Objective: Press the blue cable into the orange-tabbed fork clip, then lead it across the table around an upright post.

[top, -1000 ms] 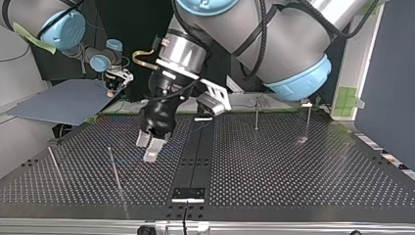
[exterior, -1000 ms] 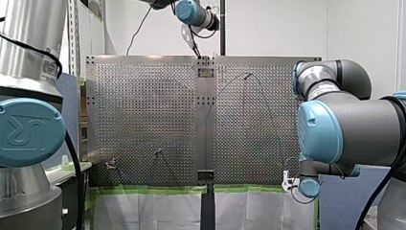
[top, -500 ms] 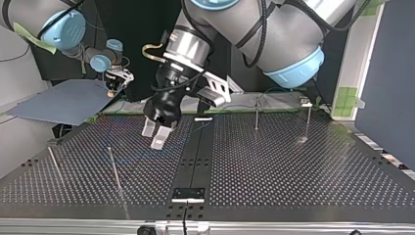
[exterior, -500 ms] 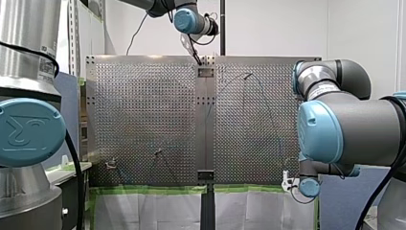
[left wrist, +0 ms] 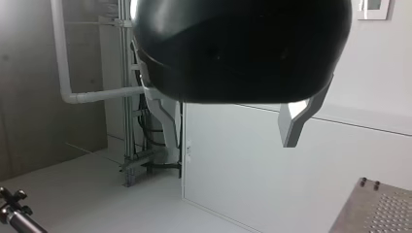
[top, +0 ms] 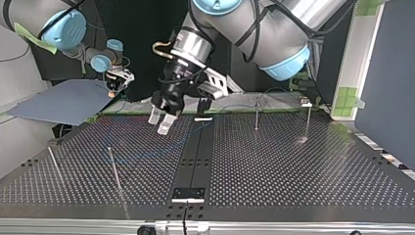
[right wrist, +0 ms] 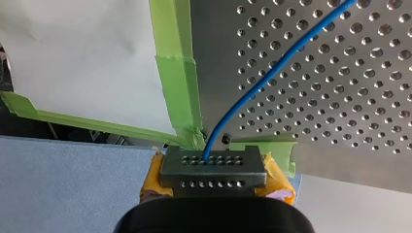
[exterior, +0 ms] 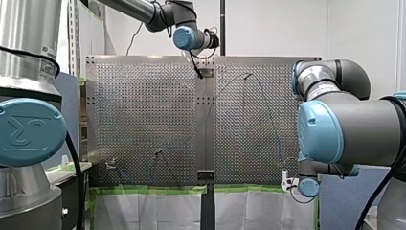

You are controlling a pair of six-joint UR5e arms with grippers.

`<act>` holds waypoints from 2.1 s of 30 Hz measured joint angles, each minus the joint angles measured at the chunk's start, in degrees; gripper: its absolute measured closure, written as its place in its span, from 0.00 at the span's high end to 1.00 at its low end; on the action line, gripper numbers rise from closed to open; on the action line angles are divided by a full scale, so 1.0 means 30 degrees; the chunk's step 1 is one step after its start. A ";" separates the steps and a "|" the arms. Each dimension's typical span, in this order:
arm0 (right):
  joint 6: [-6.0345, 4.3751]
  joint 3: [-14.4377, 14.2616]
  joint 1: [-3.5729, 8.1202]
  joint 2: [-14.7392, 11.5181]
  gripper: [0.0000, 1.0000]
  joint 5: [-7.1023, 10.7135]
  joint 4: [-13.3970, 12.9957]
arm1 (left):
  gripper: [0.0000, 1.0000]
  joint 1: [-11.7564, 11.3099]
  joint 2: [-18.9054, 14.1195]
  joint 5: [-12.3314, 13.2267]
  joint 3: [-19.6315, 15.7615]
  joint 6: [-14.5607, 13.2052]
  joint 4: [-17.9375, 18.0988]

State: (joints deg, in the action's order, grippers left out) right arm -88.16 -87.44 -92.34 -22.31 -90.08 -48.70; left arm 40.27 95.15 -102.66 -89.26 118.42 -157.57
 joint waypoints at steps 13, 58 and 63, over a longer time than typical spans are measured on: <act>0.0010 0.0000 -0.0033 0.0005 0.00 0.0003 0.0000 | 1.00 -0.0189 -0.0005 0.0181 -0.2492 0.0017 0.2488; 0.0056 0.0053 -0.0100 -0.0039 0.00 0.0113 0.0032 | 1.00 -0.0828 0.1296 -0.5302 -1.1577 -0.3086 0.9163; 0.0056 0.0122 -0.0104 -0.0048 0.00 0.0113 0.0030 | 1.00 -0.0924 0.2302 -0.5035 -1.2596 -0.3034 0.9833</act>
State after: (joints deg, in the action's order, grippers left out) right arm -88.00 -87.07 -92.65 -22.45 -89.74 -48.61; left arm 37.49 102.06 -117.76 -127.05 109.32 -128.07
